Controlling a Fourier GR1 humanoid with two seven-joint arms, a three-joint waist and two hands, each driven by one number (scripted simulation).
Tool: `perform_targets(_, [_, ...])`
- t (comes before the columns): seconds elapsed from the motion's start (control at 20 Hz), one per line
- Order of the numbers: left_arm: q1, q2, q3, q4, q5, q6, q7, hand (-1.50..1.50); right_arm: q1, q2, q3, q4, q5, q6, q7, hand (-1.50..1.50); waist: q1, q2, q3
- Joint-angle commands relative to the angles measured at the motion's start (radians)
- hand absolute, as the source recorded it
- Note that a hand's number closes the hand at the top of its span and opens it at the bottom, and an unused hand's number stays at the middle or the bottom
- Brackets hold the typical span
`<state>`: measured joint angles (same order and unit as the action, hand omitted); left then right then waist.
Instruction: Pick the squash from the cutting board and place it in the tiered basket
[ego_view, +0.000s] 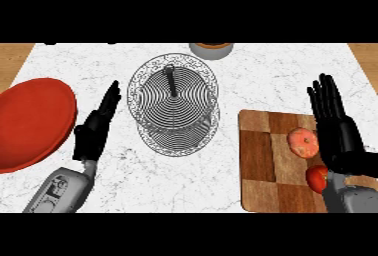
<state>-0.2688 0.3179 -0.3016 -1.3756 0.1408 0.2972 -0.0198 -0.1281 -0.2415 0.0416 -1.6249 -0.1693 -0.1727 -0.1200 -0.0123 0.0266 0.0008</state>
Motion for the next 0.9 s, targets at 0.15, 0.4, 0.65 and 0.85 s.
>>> perform_targets(0.15, [0.09, 0.081, 0.11, -0.06, 0.095, -0.108, 0.068, 0.0, -0.026, 0.03, 0.023, -0.02, 0.135, -0.079, -0.086, 1.5, 0.022, -0.028, -0.001])
perform_targets(0.4, [0.09, 0.058, 0.12, -0.06, 0.139, -0.098, 0.122, 0.0, 0.062, 0.076, -0.184, 0.153, 0.266, -0.473, 0.088, -1.5, -0.004, -0.019, -0.003])
perform_targets(0.65, [0.196, 0.078, 0.125, -0.111, 0.167, -0.161, 0.111, 0.0, 0.063, 0.121, -0.1, 0.138, 0.47, -0.641, 0.073, -1.5, 0.019, -0.029, -0.002])
perform_targets(0.85, [0.156, 0.128, 0.18, -0.121, 0.193, -0.177, 0.168, 0.0, 0.103, 0.023, -0.002, 0.032, 0.733, -0.621, 0.35, -1.5, 0.009, -0.032, -0.006])
